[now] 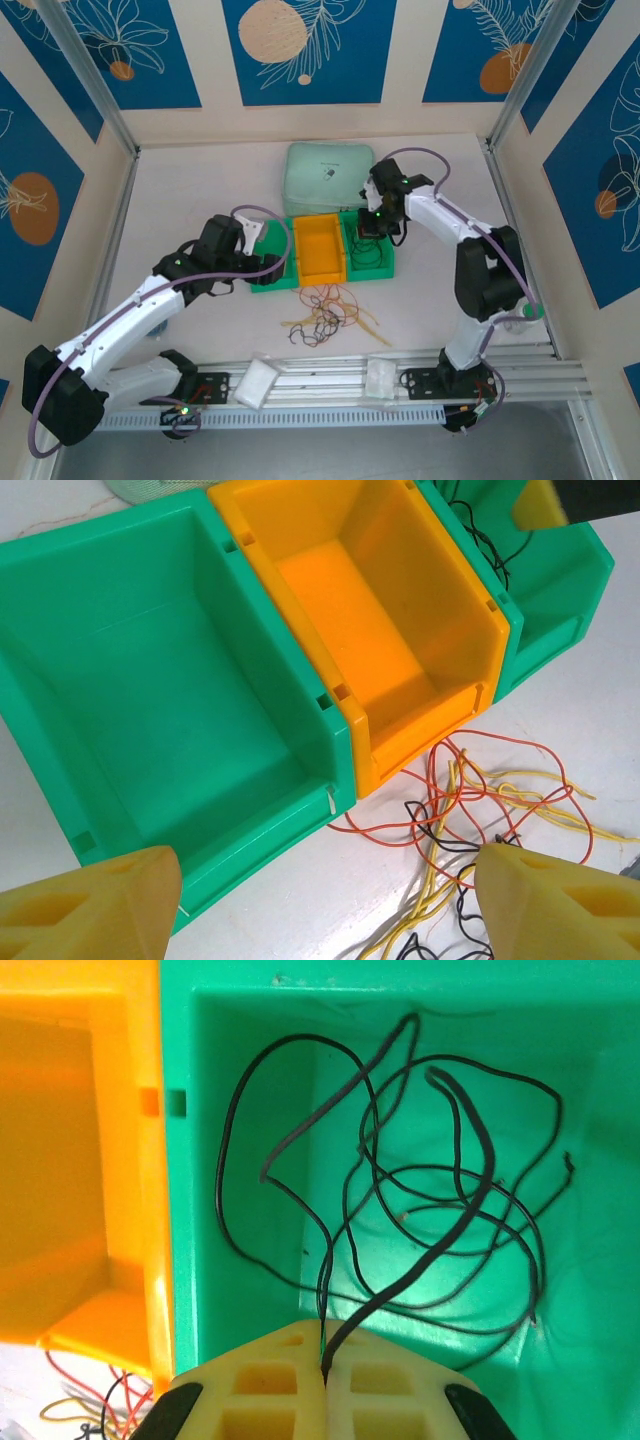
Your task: Untangle the cables
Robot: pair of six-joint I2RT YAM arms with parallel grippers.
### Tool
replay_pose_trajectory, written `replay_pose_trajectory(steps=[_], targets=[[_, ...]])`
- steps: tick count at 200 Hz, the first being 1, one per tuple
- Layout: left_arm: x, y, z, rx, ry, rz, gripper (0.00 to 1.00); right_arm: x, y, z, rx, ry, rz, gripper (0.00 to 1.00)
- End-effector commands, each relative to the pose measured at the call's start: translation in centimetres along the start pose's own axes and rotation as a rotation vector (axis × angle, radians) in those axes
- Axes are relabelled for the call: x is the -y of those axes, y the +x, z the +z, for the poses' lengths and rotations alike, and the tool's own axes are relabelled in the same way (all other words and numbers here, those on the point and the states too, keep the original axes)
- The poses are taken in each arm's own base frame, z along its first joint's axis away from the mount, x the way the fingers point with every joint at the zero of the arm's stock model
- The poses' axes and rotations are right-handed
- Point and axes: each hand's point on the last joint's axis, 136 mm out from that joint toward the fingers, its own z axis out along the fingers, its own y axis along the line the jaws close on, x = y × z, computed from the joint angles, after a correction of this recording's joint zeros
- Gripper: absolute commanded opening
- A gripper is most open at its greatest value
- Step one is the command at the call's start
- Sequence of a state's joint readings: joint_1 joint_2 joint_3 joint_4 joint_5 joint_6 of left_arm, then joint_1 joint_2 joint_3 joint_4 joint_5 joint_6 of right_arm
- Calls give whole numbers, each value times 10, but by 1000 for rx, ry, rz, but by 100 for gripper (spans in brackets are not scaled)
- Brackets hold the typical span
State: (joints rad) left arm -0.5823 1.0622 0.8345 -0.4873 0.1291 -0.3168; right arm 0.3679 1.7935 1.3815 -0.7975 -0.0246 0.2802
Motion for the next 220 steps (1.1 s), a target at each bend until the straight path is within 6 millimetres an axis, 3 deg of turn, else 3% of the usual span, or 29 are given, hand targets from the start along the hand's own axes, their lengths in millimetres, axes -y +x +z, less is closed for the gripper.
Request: replay_pose_trajectory(steps=[1,17,30,56,82,98,119,150,175,220], targets=[[-4,4,1,-10,0,-7,77,2,-7,5,-17,28,-25,0],[-5,6,2,-16,-4,-7,77,4,-4,7,-42,46,-30,5],[-6,9,3,-25,-7,-8,76,5,-2,0,-43,57,-36,20],[-6,16,8,-41,7,-6,73,-7,4,-33,29,25,-63,39],[2,29,18,-62,79,9,70,-29,24,-71,93,-19,-125,44],[5,39,25,-85,113,-11,68,-45,48,-78,79,-72,-167,43],[7,50,35,-115,131,-42,66,-58,83,-65,9,-131,-195,39],[10,52,42,-111,130,-40,65,-56,119,-24,-102,-120,-193,36],[10,48,40,-97,125,-37,65,-59,127,-4,-111,-88,-220,36],[10,52,38,-97,119,-35,66,-60,121,13,-101,-59,-243,36]])
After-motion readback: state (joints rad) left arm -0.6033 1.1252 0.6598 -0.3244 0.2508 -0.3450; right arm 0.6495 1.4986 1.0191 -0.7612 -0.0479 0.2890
